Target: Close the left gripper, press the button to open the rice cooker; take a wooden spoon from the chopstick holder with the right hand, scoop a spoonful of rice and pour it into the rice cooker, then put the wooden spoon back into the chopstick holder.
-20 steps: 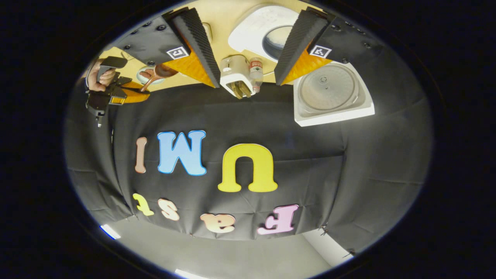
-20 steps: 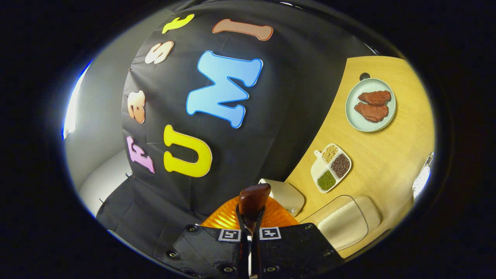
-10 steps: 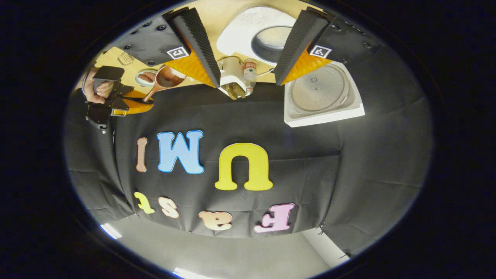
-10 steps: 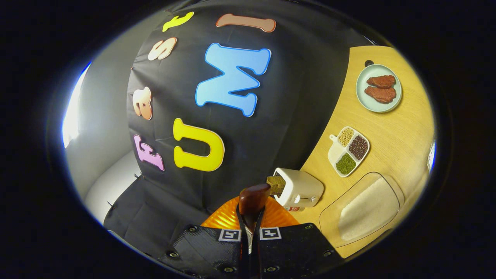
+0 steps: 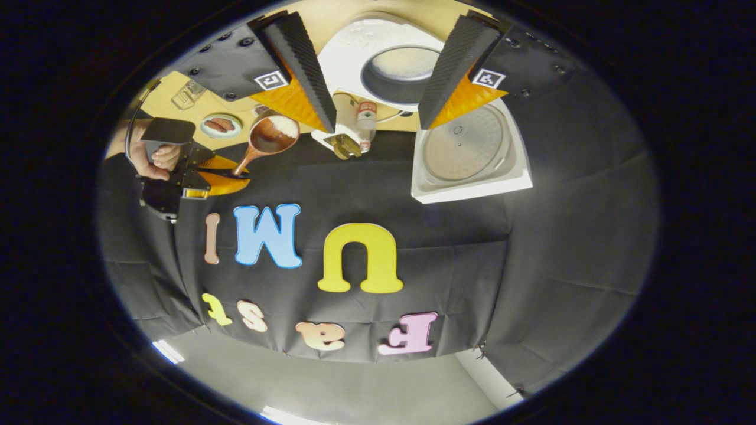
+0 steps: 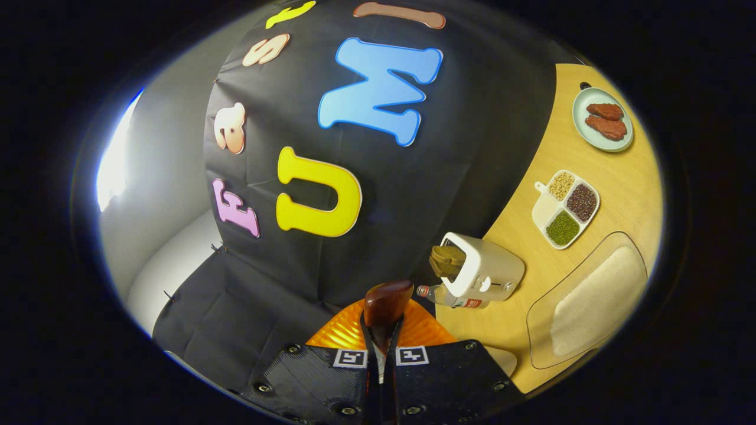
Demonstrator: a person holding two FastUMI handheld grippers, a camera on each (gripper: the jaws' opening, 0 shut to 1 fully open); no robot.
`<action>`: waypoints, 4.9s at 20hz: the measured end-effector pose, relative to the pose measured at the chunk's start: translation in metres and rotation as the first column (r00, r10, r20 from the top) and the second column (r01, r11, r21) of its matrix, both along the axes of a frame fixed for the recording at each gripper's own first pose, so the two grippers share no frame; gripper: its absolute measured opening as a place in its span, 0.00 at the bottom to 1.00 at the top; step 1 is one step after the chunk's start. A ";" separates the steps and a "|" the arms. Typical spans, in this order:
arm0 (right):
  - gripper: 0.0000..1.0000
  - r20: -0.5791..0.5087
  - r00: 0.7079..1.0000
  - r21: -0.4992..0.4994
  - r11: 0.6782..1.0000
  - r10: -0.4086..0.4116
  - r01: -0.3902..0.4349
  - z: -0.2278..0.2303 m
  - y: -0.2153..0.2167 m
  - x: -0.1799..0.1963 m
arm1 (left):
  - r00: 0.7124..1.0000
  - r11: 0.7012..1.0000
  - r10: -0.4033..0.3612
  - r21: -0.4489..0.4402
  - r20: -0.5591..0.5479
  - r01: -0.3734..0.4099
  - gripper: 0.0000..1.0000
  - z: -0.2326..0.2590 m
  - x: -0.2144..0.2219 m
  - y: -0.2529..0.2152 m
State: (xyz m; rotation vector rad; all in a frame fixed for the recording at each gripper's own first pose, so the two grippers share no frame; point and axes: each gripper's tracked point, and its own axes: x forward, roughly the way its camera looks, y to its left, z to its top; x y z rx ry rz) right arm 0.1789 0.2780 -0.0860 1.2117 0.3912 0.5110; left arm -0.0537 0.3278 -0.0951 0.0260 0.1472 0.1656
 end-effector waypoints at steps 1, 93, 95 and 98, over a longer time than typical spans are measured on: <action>0.03 0.011 1.000 -0.017 1.000 0.016 -0.016 0.003 0.011 0.001 | 1.000 1.000 0.002 0.002 -0.006 -0.002 0.97 -0.006 -0.002 0.002; 0.03 0.040 0.955 -0.533 0.802 -0.295 0.270 -0.070 -0.302 -0.058 | 0.987 0.987 -0.160 -0.016 0.001 0.160 1.00 0.003 0.063 -0.183; 0.03 0.030 0.947 -0.607 0.747 -0.321 0.272 -0.091 -0.321 -0.062 | 0.989 0.988 -0.150 -0.035 0.001 0.149 1.00 0.004 0.064 -0.184; 0.03 0.012 0.941 -0.668 0.698 -0.337 0.258 -0.113 -0.333 -0.069 | 0.990 0.990 -0.142 -0.029 -0.015 0.141 1.00 0.003 0.063 -0.185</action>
